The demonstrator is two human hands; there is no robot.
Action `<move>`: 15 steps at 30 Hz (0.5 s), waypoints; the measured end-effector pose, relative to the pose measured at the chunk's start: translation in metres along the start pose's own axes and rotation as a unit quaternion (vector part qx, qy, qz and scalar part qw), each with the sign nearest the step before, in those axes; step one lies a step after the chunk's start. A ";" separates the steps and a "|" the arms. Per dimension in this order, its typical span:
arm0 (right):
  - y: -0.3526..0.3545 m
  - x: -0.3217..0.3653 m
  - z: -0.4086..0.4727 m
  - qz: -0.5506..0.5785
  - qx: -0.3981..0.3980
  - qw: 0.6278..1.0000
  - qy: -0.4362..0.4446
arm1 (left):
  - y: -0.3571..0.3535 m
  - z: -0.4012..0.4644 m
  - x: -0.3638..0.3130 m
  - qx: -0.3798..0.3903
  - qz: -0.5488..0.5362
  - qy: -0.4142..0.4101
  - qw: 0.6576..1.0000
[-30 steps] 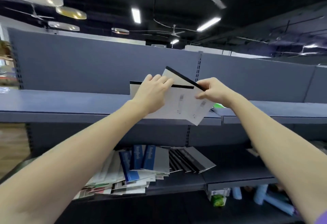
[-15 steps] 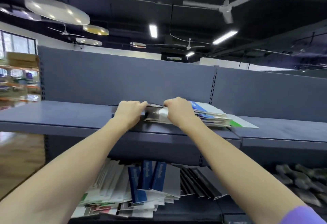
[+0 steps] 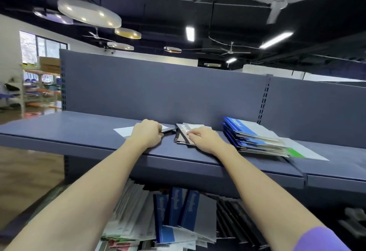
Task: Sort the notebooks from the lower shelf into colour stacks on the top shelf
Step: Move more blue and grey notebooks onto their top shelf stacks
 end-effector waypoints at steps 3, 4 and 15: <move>-0.003 -0.004 0.001 0.037 -0.028 0.999 0.022 | -0.003 0.007 -0.007 -0.011 0.010 -0.011 1.000; -0.003 -0.005 0.001 0.043 -0.034 0.998 0.019 | -0.004 0.009 -0.009 -0.011 0.011 -0.014 1.000; -0.010 -0.013 0.000 0.061 -0.021 0.998 0.014 | 0.022 -0.002 -0.003 -0.116 0.001 0.010 0.993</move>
Point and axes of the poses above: each hand's wrist, its own z-axis towards the middle knuckle, its own y-axis out of the back of the hand, x = y × z, the point moved 10 cm from there along z, towards the middle knuckle, and after that the axes turned 9 degrees about z, right-handed, at the moved point
